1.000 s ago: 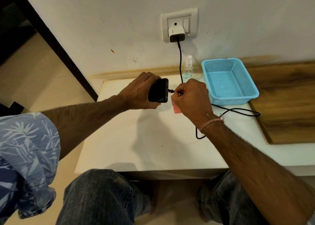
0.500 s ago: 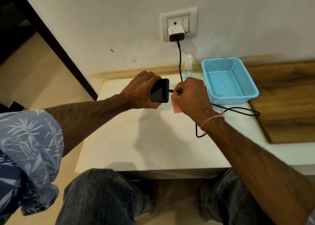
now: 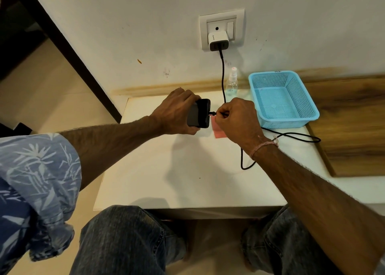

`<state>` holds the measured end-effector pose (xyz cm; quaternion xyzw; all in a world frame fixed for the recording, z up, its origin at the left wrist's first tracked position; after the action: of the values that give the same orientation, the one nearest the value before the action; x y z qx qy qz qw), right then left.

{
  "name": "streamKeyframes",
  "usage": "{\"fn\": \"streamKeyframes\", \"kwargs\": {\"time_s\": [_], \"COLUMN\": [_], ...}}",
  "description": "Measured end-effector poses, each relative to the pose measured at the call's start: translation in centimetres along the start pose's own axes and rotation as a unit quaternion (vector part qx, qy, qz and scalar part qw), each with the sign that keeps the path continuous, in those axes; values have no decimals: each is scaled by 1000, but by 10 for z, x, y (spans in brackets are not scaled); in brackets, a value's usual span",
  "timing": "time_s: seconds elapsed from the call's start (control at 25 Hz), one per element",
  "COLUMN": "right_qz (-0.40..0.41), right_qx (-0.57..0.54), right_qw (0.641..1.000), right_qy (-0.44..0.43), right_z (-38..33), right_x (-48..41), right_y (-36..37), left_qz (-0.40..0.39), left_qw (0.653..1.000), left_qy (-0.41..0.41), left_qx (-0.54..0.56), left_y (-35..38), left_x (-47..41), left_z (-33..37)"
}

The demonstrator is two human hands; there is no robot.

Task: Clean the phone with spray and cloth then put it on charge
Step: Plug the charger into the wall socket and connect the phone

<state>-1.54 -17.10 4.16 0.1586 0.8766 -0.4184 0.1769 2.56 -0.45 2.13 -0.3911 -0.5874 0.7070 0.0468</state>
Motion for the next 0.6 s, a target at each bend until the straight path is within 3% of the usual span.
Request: {"fn": "streamKeyframes", "kwargs": {"time_s": [0.2, 0.4, 0.6], "right_qz": [-36, -121, -173], "right_qx": [62, 214, 214], "right_qw": [997, 956, 948], "right_qy": [-12, -158, -160], "right_z": [7, -11, -13], "right_x": [-1, -1, -21], "right_y": [10, 51, 94], "left_qz": [-32, -111, -172], "left_qw": [998, 990, 981], "left_qy": [28, 40, 14], "left_qx": [-36, -74, -92], "left_y": [4, 19, 39], "left_x": [2, -5, -9], "left_z": [-3, -14, -39]}}
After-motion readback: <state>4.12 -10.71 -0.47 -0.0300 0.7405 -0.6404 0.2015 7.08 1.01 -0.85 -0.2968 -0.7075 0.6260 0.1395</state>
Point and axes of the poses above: each hand's wrist, its own x-axis away from the middle knuckle, its own y-axis out of the palm, z = x × y, the point moved 6 cm from there along -x, towards the middle knuckle, and after that the axes turned 15 degrees about z, right-handed, at the moved point
